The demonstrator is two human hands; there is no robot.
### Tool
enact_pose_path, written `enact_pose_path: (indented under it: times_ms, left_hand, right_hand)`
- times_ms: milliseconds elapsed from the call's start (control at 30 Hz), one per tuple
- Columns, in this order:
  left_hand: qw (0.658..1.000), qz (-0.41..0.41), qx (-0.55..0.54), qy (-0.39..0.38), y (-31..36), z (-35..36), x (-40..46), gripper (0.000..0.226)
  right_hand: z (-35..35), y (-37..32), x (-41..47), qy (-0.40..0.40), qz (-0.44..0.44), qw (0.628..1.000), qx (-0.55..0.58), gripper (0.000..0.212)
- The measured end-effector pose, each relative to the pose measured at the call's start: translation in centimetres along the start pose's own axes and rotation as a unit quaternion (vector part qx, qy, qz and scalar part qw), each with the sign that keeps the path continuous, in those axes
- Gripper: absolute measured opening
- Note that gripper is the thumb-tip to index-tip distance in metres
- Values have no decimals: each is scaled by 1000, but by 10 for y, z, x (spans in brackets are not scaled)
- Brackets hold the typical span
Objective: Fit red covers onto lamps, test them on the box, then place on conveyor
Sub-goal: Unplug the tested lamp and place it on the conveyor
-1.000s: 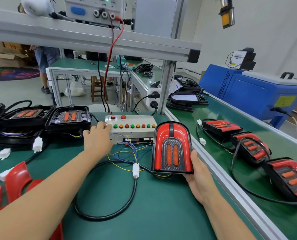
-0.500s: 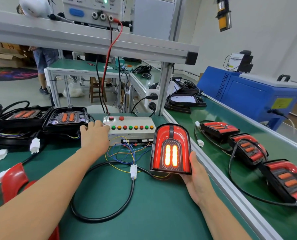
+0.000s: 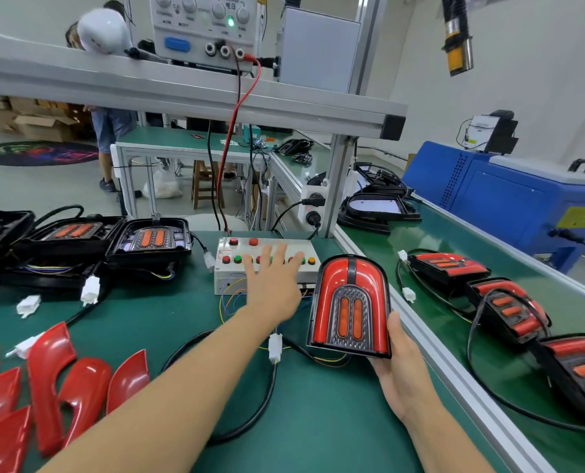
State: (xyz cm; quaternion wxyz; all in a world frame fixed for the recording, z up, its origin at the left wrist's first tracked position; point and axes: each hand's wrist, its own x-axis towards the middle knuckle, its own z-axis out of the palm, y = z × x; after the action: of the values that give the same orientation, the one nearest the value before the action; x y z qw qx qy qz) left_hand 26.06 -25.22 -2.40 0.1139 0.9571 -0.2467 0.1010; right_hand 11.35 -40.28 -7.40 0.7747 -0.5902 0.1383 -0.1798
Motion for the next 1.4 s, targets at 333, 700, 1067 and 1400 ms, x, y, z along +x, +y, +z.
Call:
enact_pose_path:
  times_ms: [333,700,1067,1400]
  left_hand:
    - [997,-71,-13,-42,20,20,14,60]
    - [989,-116,-5,-87,18,14,22,79]
    - [987,-132,8,-85,21,23,23,80]
    - [990,-121,23,-73,23,29,22,78]
  right_hand:
    - [-1,-1,0,-3,3,1000,8,52]
    - [-1,-2,0,14,12,999,41,51]
    - [-1,-5,-2,31,24,996,79,43]
    - [2,-7,-3,59,35,994,87,44]
